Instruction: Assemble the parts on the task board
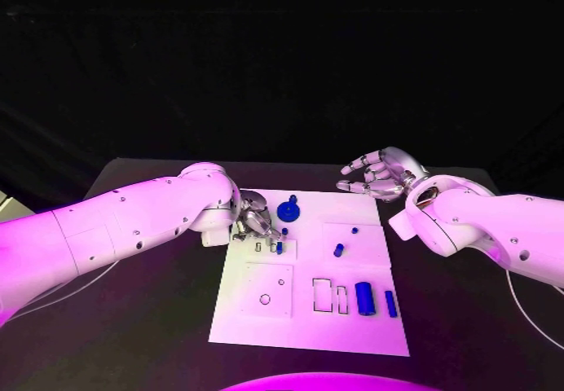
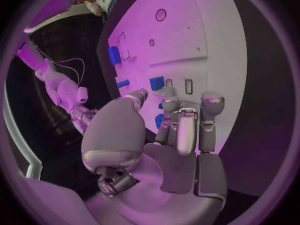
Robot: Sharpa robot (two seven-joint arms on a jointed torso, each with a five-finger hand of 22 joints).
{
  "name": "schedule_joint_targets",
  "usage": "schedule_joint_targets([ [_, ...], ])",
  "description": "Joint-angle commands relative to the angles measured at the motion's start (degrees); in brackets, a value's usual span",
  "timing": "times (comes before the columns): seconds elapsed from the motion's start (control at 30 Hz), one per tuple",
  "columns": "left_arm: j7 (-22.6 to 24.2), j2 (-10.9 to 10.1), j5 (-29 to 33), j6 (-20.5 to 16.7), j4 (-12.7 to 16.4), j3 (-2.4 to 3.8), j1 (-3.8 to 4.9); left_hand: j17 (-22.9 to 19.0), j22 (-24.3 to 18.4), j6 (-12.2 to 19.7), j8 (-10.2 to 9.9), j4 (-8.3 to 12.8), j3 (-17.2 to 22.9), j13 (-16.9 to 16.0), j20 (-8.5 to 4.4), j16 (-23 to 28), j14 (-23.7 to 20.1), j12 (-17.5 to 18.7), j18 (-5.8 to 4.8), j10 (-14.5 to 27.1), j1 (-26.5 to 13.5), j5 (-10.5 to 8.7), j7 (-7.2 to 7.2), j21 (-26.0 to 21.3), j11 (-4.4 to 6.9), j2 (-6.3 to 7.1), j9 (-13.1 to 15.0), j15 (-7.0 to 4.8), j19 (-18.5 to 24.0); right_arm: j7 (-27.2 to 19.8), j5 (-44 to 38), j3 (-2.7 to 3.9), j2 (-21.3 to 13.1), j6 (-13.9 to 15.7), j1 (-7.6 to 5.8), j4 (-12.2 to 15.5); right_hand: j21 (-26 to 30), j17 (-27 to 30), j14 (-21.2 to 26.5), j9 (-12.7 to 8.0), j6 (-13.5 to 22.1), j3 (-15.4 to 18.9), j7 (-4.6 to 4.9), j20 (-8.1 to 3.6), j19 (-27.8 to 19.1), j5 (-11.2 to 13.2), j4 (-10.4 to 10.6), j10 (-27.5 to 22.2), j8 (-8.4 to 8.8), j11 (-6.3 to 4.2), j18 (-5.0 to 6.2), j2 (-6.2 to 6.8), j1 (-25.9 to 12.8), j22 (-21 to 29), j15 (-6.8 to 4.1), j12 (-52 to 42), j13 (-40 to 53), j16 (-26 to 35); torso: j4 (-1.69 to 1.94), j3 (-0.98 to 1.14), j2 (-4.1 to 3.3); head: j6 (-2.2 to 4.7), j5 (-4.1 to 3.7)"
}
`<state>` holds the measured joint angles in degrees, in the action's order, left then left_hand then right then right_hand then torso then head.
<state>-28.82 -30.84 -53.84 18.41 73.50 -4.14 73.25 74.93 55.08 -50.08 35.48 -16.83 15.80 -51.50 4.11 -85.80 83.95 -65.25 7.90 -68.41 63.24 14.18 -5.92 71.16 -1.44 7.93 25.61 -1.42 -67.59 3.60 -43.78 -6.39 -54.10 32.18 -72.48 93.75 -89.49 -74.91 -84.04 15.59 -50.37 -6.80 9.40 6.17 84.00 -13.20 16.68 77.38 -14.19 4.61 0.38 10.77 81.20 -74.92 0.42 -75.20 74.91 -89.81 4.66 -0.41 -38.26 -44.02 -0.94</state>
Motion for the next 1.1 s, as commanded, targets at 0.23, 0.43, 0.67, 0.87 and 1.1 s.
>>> schedule_joint_targets([
  [0.23, -0.33, 1.21, -0.07, 1.88, -0.57, -0.02, 0.09, 5.49, 0.08, -0.03, 0.4, 0.06, -0.4, 0.27, 0.09, -0.21, 2.75, -0.08, -0.51, -0.29, -0.4, -0.14, 0.29, 0.26, -0.01, -0.05, 0.11, -0.5, -0.3, 0.08, -0.39, 0.02, 0.29, -1.19, -0.01, -0.07, 0.43, -14.18, -5.7, -0.1, 0.54, 0.36, -0.02, 0.0, 5.6, 0.45, 0.02, -0.36, -0.14, -0.01, -0.16, 0.16, -0.57, -14.62, -0.1, 0.11, 1.7, 0.31, 0.03, 0.07, -0.04, -0.24, -0.18],
  [0.43, -0.29, 1.45, 0.0, 1.85, -0.7, -0.04, 0.08, 5.55, 0.28, -0.21, 0.76, 0.2, -0.35, -0.05, 0.05, -0.23, 2.77, -0.33, -0.54, -0.45, 0.19, -0.06, 0.46, 0.44, 0.12, -0.27, 0.42, -0.61, -0.38, 0.15, -0.39, 0.02, 0.49, -1.31, -0.01, -0.22, 0.43, -14.18, -5.7, -0.1, 0.54, 0.36, -0.02, 0.0, 5.6, 0.45, 0.02, -0.36, -0.14, -0.01, -0.16, 0.16, -0.57, -14.62, -0.1, 0.11, 1.7, 0.31, 0.08, 0.11, 0.04, -0.28, -0.29],
  [0.67, -0.27, 1.67, 0.14, 2.14, -0.75, -0.05, 0.07, 5.77, 0.51, -0.3, 1.14, 0.28, -0.3, -0.27, -0.02, -0.33, 2.85, -0.52, -0.58, -0.57, 1.0, 0.03, 0.6, 0.63, 0.26, -0.4, 0.76, -0.73, -0.44, 0.22, -0.39, 0.02, 0.64, -1.43, 0.0, -0.3, 0.52, -14.13, -5.69, -0.11, 0.53, 0.42, -0.02, 0.01, 5.56, 0.46, 0.02, -0.36, -0.17, -0.01, -0.14, 0.09, -0.6, -14.58, -0.1, 0.1, 1.7, 0.33, 0.09, 0.12, 0.05, -0.35, -0.31],
  [0.87, -0.24, 2.05, 0.28, 2.56, -0.95, -0.12, 0.07, 5.87, 0.61, -0.3, 1.27, 0.3, -0.28, -0.41, -0.04, -0.38, 2.89, -0.63, -0.6, -0.66, 1.34, 0.05, 0.64, 0.72, 0.3, -0.45, 0.89, -0.77, -0.48, 0.33, -0.39, 0.02, 0.68, -1.53, 0.0, -0.34, 0.53, -14.13, -5.69, -0.11, 0.51, 0.43, -0.02, 0.01, 5.56, 0.46, 0.02, -0.31, -0.19, -0.01, -0.13, 0.04, -0.61, -14.57, -0.09, 0.04, 1.74, 0.33, 0.08, 0.15, 0.07, -0.43, -0.25],
  [1.1, -0.26, 2.27, 0.32, 2.76, -1.2, -0.33, 0.02, 5.94, 0.64, -0.3, 1.38, 0.29, -0.23, -0.39, -0.06, -0.41, 2.91, -0.63, -0.6, -0.65, 1.6, 0.09, 0.68, 0.75, 0.34, -0.57, 1.0, -0.8, -0.46, 0.04, -0.4, 0.01, 0.7, -1.18, 0.01, -0.24, 0.36, -14.25, -5.72, -0.11, 0.38, 0.41, -0.05, 0.02, 5.63, 0.31, -0.02, -0.08, -0.31, -0.04, -0.18, -0.32, -0.55, -14.66, -0.11, -0.21, 1.93, 0.27, 0.05, 0.16, 0.03, -0.35, -0.19],
])
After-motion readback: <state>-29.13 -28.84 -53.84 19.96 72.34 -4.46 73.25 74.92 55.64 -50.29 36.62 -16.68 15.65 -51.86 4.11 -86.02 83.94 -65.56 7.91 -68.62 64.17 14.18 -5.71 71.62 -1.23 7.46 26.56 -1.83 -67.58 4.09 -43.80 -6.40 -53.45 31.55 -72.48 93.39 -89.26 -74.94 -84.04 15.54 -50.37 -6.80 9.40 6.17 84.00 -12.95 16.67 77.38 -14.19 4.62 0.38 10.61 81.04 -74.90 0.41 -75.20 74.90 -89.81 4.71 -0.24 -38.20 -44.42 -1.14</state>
